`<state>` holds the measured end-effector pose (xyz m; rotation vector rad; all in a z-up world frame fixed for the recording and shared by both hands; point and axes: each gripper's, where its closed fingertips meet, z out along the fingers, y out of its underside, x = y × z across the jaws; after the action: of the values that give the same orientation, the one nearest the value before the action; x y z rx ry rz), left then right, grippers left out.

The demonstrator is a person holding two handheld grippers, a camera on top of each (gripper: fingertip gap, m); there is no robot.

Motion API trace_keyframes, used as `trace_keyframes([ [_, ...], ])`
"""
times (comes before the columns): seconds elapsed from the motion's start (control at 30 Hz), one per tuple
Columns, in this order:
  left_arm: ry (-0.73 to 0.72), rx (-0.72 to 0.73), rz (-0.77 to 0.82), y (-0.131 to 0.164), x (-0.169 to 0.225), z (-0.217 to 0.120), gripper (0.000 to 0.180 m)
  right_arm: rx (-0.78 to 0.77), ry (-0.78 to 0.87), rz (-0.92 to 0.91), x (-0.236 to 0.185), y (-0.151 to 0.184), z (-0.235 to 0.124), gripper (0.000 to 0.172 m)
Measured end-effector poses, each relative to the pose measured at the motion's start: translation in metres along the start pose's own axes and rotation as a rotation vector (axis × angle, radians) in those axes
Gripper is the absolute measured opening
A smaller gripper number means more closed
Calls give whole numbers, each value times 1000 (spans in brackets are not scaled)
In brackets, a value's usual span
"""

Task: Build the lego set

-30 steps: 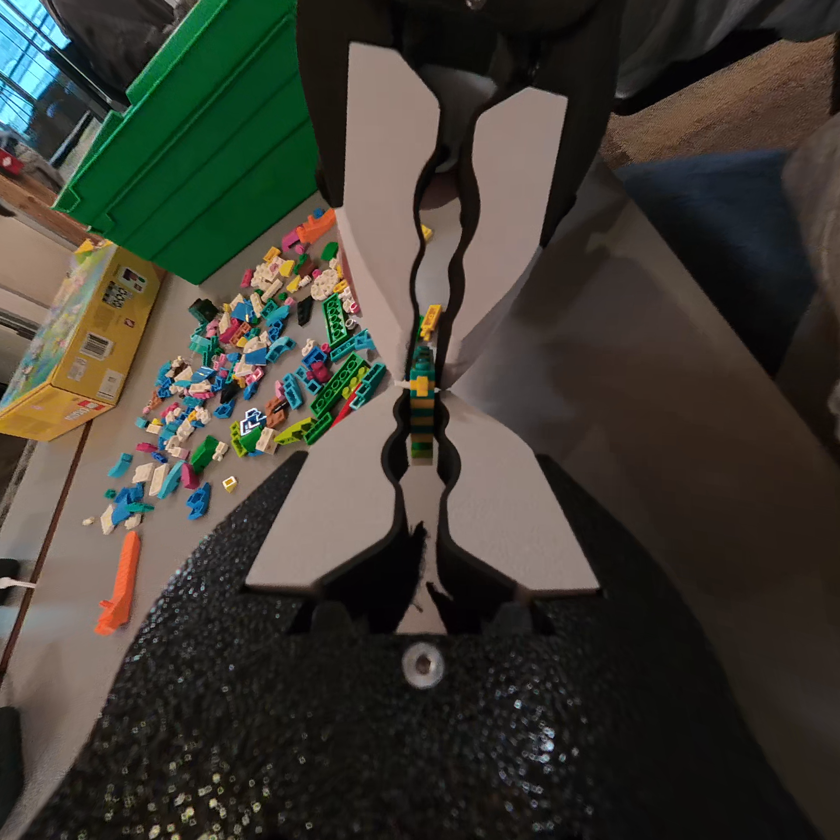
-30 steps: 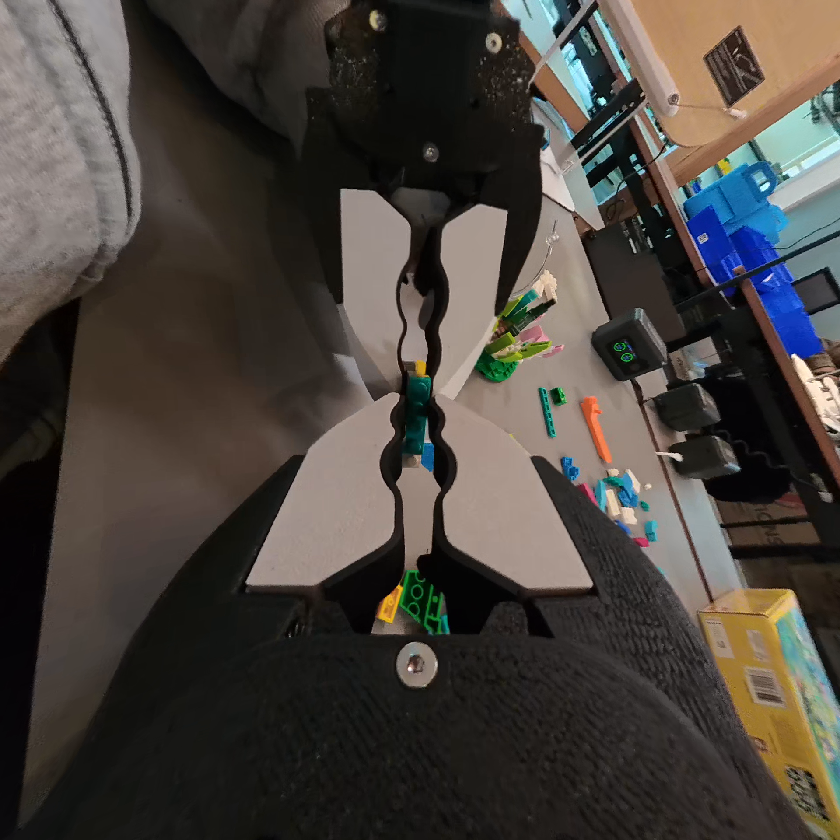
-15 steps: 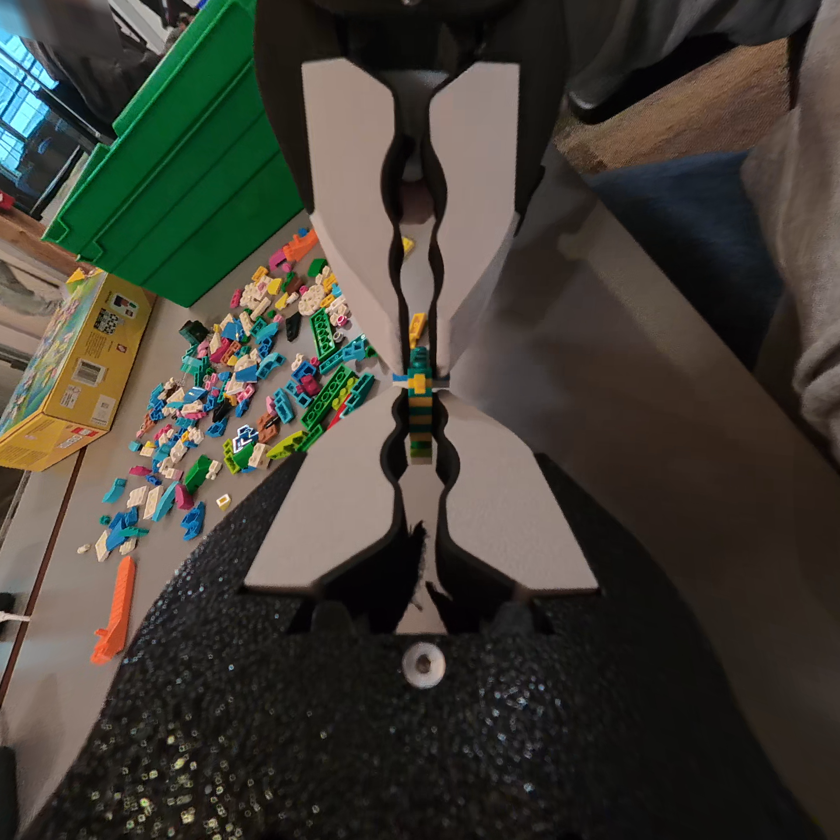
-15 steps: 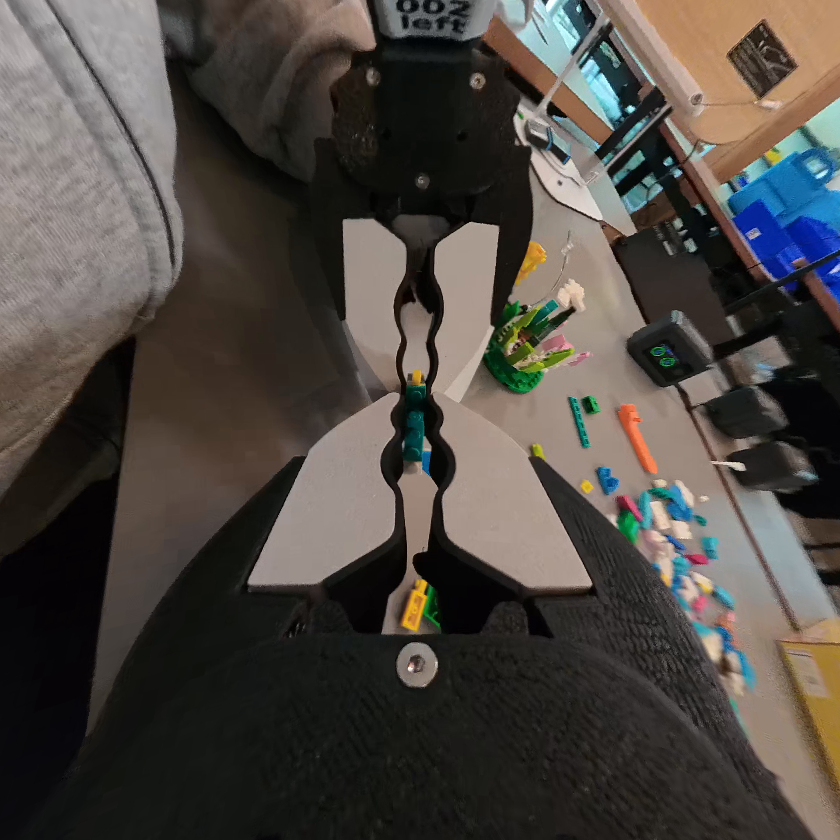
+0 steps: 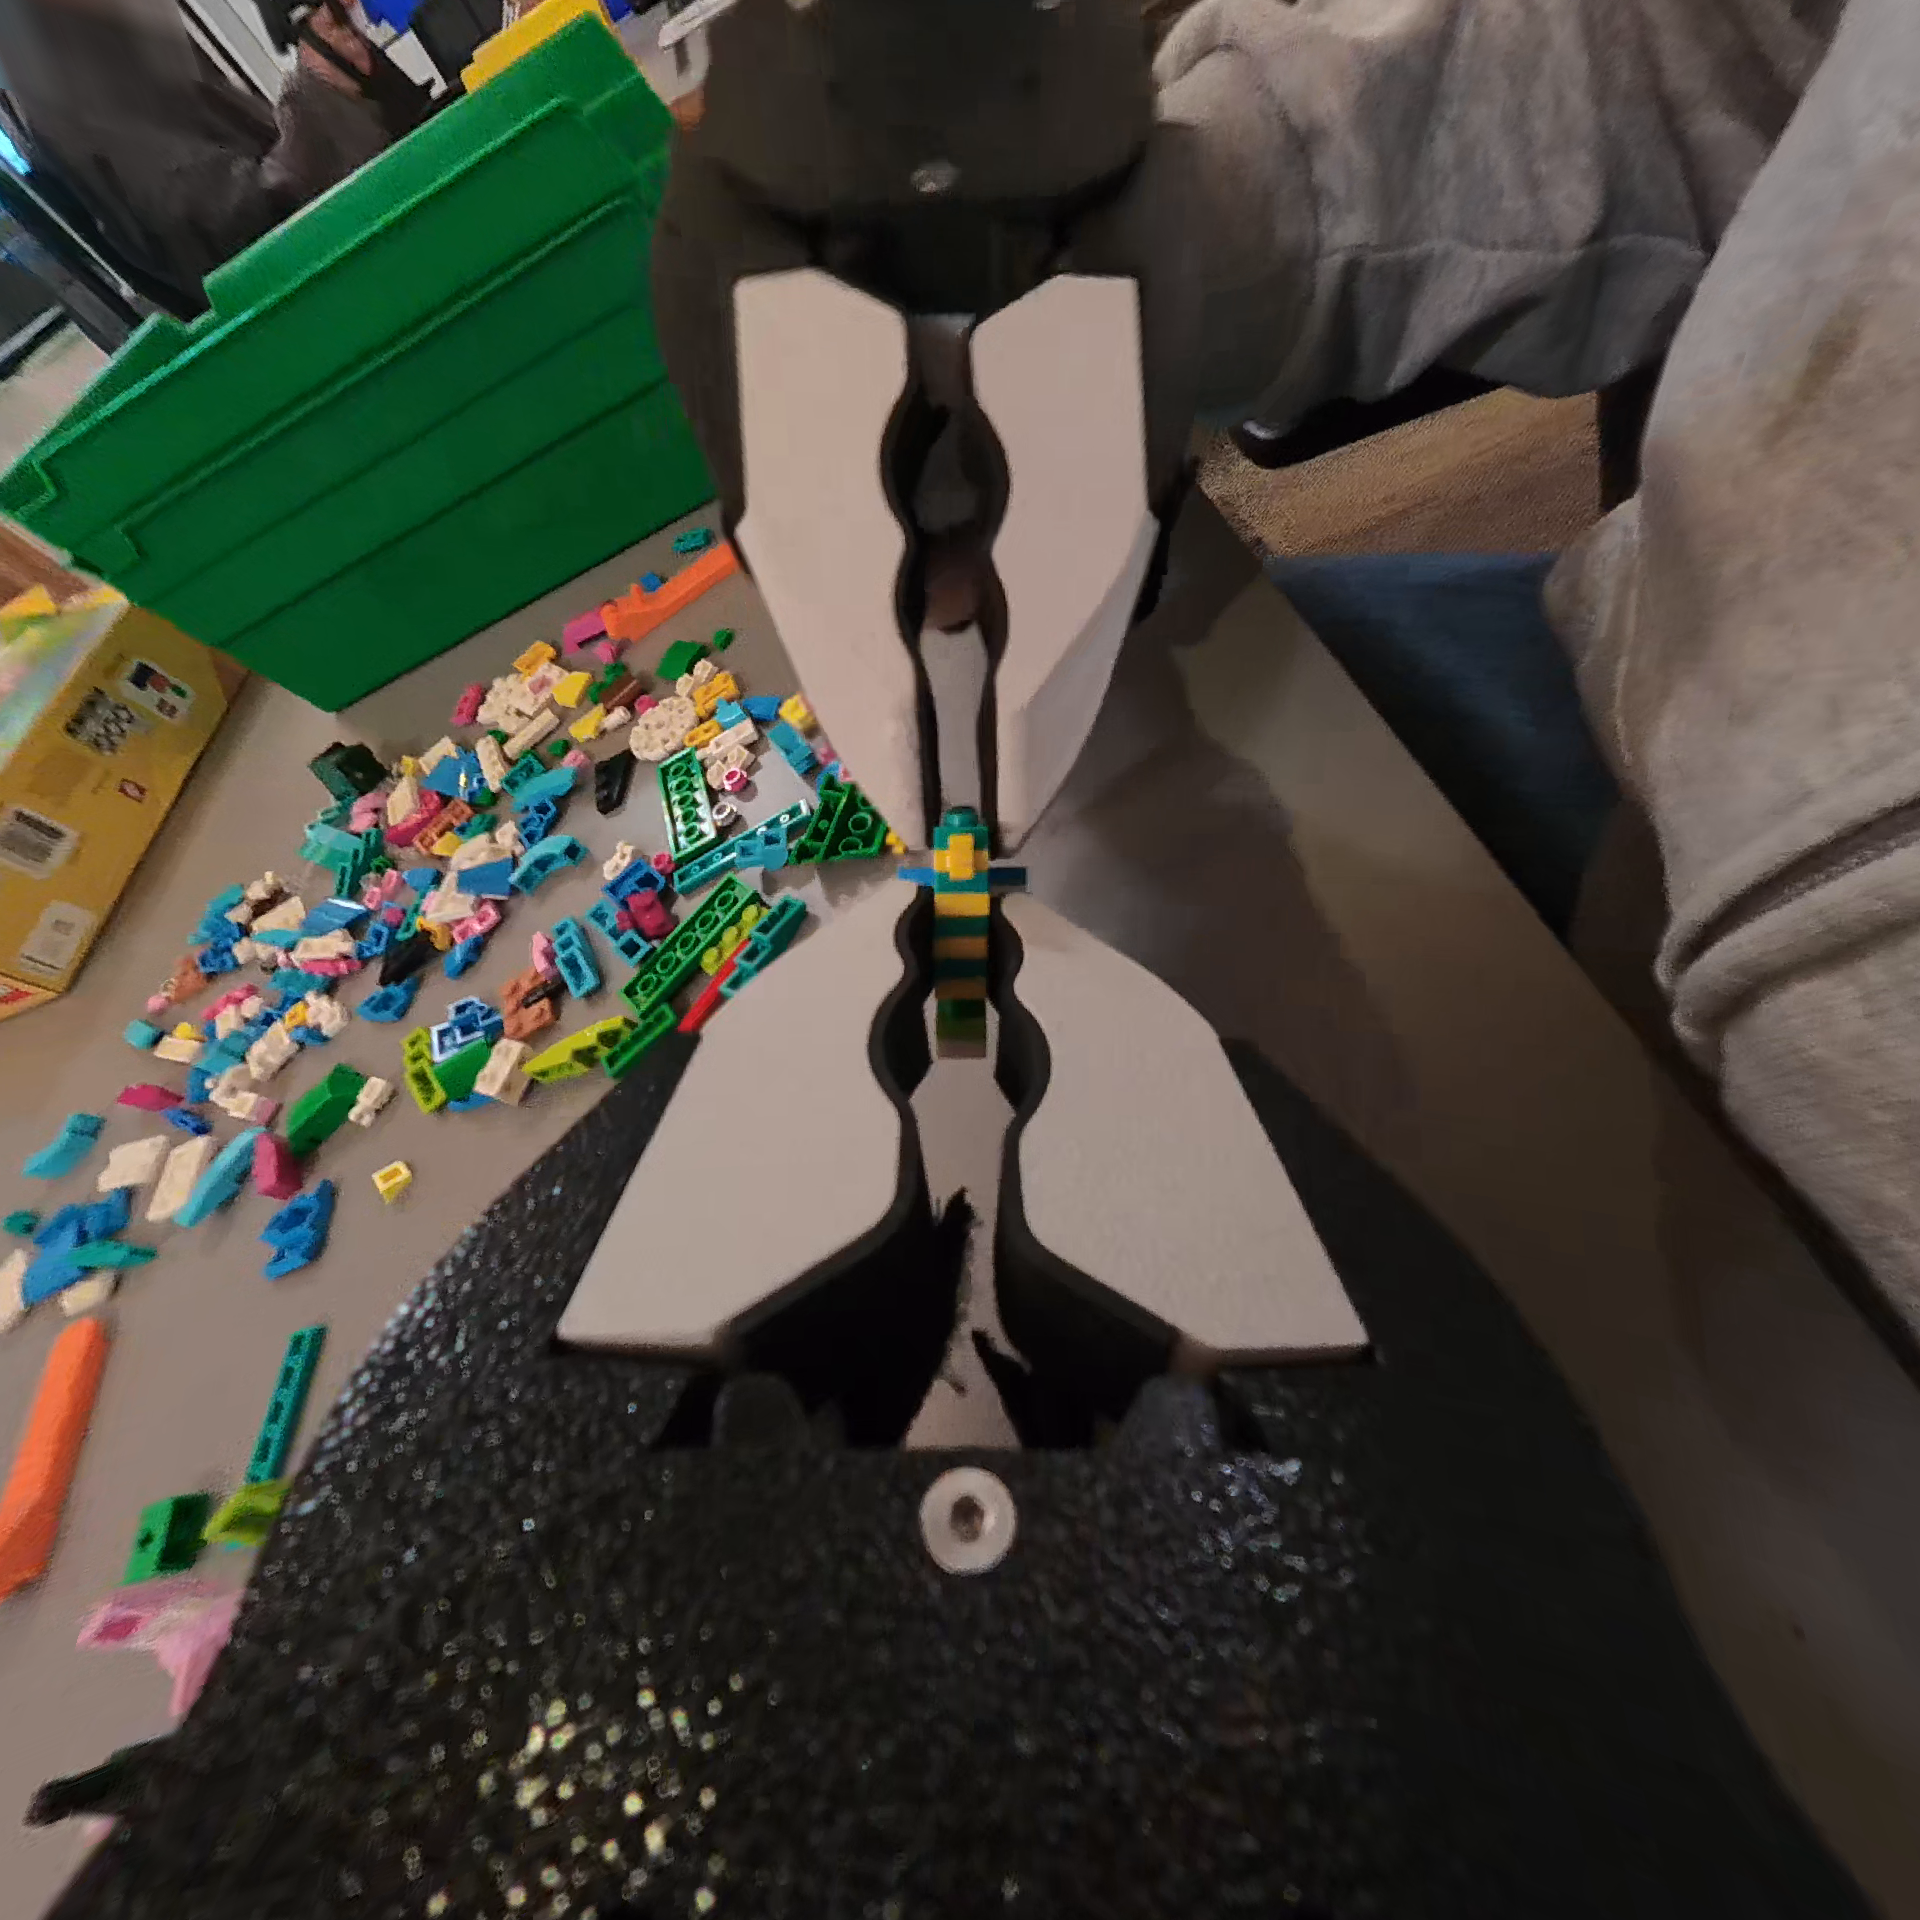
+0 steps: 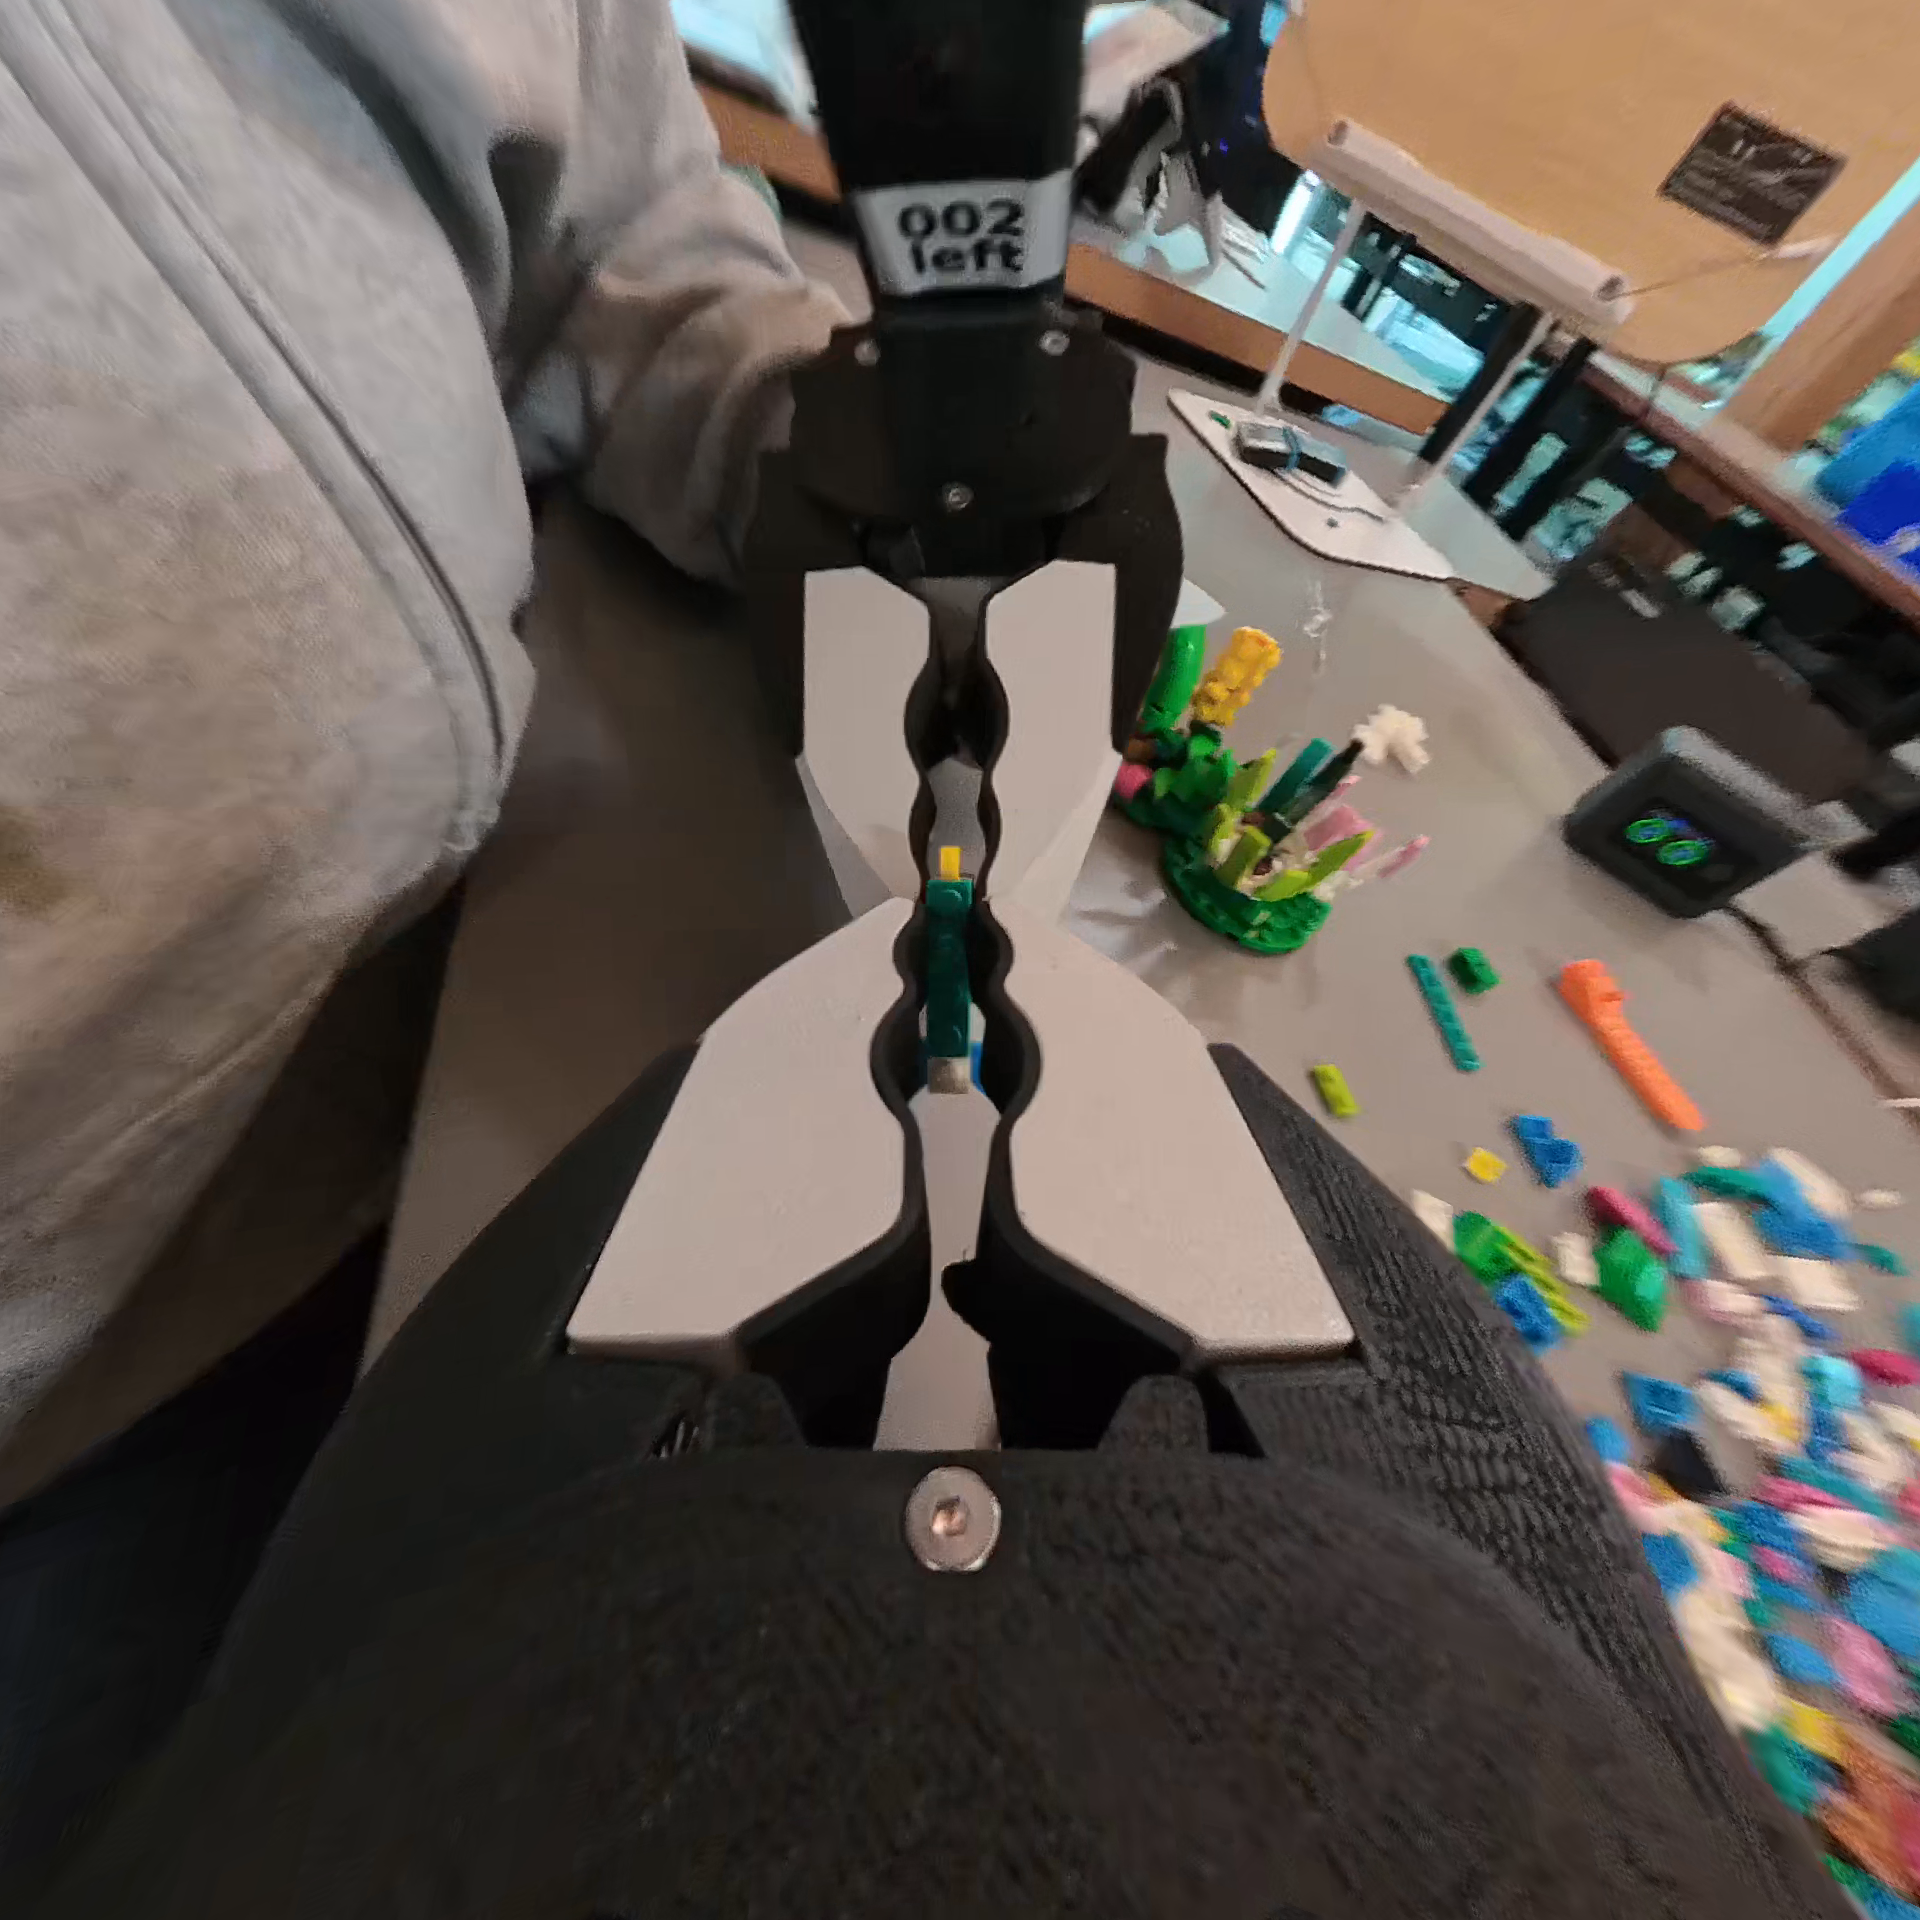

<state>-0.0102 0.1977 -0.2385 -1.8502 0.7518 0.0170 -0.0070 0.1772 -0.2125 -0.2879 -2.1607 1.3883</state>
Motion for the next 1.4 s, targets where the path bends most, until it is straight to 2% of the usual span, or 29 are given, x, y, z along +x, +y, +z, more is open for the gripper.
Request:
trace_keyframes([
  [0.2,-10,5,-55,3,-6,-3,9,-195,197,-371,8,3,4,6],
  [0.37,-25,11,-71,3,-9,-4,9,-261,278,-517,12,2,5,6],
  [0.4,-25,10,-75,3,-9,-4,9,-273,287,-543,13,2,5,63],
  [0.57,-8,22,-153,6,-11,-5,8,-317,342,-643,17,2,4,0],
  [0.73,-59,7,-11,3,-10,-4,8,-195,247,-271,16,0,1,3],
  [0.8,-65,1,29,3,-7,-3,8,-157,194,-142,15,1,-1,17],
  [0.9,-67,4,73,1,-4,-3,8,-152,124,-62,8,5,0,18],
  [1.03,-65,-3,107,1,-1,-3,8,-165,116,-101,4,8,5,6],
  [1.17,-58,-7,84,1,-1,-3,9,-182,119,-137,3,8,5,6],
  [1.4,-86,-24,-16,6,-10,-7,9,-346,326,-534,15,11,8,6],
])
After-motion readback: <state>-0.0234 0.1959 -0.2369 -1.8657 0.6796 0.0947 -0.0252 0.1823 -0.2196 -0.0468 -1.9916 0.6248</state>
